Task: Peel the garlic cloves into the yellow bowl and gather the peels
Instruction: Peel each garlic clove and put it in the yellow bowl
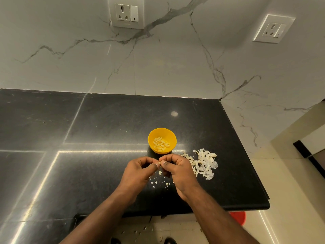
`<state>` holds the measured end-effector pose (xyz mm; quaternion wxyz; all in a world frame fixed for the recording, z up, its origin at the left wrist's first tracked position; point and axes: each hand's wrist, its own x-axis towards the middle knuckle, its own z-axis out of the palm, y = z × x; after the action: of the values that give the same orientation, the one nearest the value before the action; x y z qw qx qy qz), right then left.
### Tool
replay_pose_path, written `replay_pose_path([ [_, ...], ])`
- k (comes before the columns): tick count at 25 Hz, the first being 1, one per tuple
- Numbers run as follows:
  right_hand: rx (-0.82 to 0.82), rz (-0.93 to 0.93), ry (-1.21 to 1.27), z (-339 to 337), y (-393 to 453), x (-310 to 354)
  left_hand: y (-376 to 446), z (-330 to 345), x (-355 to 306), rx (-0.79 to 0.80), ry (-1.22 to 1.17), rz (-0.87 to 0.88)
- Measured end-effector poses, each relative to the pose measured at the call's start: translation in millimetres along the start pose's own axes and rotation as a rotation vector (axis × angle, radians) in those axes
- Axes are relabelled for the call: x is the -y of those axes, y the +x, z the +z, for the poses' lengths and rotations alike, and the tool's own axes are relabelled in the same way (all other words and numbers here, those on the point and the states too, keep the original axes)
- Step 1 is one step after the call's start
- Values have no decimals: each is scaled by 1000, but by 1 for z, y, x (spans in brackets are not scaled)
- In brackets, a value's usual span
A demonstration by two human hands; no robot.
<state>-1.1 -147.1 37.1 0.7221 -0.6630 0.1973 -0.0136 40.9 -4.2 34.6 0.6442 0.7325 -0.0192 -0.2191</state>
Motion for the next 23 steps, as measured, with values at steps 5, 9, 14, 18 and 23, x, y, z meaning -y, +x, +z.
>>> replay_pose_path([
  [5, 26, 117, 111, 1, 5, 3, 1, -1, 2, -10, 42, 44],
  [9, -17, 114, 112, -3, 8, 0, 3, -2, 5, -10, 56, 34],
  [14, -93, -52, -416, -18, 14, -5, 5, -5, 7, -19, 2, -35],
  [18, -122, -144, -565, -21, 14, -2, 9, -6, 9, -21, 3, -55],
  [23, 57, -141, -506, -9, 13, 0, 14, -7, 11, 24, 121, 14],
])
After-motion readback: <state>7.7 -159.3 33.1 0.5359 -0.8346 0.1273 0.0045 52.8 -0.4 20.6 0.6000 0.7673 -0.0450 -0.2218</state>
